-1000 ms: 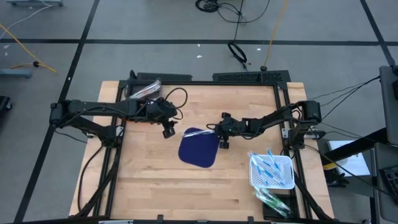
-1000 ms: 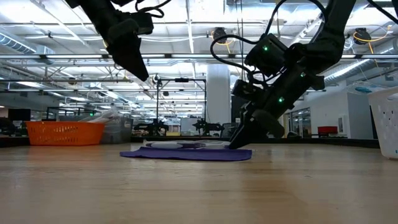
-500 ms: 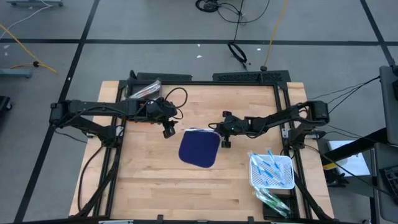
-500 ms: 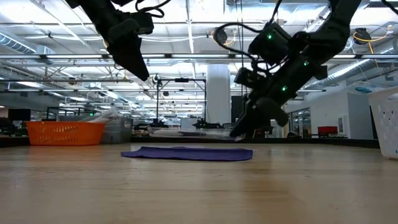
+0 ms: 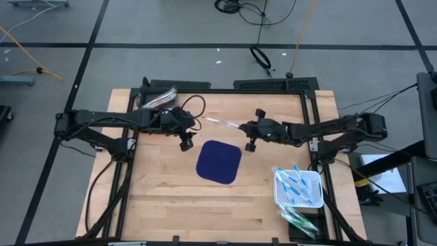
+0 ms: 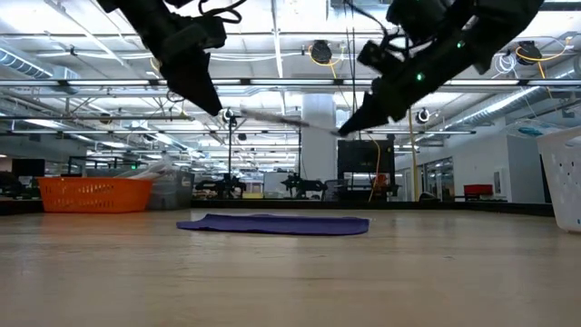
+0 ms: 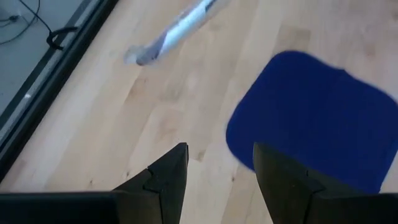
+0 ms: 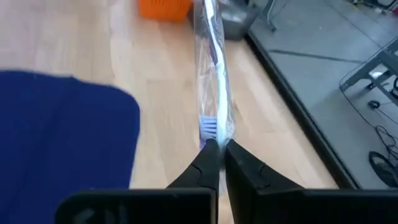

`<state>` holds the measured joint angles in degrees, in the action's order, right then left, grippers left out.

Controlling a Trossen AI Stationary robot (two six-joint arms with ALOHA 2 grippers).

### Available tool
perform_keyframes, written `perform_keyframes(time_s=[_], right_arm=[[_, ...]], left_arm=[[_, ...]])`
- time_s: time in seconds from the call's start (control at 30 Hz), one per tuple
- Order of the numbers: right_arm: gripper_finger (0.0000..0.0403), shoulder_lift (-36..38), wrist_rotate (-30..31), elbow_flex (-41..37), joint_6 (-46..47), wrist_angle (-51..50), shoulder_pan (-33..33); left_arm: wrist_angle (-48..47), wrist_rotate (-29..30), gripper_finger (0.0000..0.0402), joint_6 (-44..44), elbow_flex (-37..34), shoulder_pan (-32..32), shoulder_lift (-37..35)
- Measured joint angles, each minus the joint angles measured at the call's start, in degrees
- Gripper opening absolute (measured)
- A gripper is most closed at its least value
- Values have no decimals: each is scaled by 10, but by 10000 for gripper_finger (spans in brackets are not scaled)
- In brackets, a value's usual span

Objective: Pick & Place Toothbrushes
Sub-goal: Put the purple toothbrush into the orange bin

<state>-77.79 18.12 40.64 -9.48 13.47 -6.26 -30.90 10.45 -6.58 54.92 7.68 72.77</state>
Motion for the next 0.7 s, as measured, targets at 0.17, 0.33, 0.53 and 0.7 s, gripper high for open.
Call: perform_keyframes(time_s=[0.17, 0.33, 0.53, 0.7], right_arm=[[1, 48, 39, 0, 20, 0, 0], [1, 73, 44, 0, 32, 11, 3], [1, 73, 42, 0, 34, 69, 27], [0, 72, 42, 0, 26, 120, 48]], left_arm=[[46, 0, 182, 3, 0, -1, 0], [98, 0, 182, 15, 0, -1, 0], [201, 0, 182, 15, 0, -3, 0], [286, -1, 182, 21, 0, -14, 0]])
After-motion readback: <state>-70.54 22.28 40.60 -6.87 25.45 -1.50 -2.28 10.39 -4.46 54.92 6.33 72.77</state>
